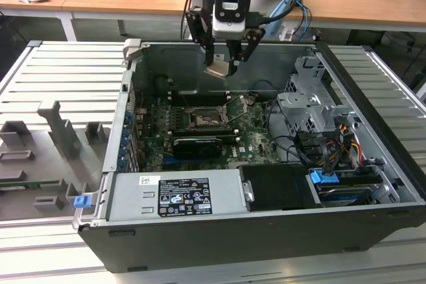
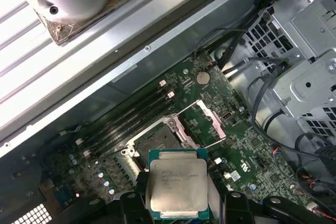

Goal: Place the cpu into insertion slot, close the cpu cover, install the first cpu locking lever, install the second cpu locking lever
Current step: 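Place the cpu into insertion slot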

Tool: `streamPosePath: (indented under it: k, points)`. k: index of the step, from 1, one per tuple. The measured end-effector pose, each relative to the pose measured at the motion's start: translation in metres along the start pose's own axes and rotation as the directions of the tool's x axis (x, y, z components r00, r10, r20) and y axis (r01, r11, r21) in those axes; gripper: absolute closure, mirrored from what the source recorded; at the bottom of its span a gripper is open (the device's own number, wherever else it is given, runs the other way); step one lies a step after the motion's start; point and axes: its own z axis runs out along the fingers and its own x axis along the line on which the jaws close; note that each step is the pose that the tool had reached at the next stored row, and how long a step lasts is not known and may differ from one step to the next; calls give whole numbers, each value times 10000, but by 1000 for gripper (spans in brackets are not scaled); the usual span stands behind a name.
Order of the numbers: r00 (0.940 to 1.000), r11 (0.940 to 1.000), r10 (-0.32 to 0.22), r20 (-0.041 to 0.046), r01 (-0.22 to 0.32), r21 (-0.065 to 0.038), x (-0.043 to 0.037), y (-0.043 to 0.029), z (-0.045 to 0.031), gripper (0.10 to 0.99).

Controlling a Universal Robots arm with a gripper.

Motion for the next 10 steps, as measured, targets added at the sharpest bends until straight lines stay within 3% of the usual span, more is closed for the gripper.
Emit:
streamPosePath:
  k: [10]
  points:
    - [9997,9997,231,20,-231,-5,-1,-3,36,561]
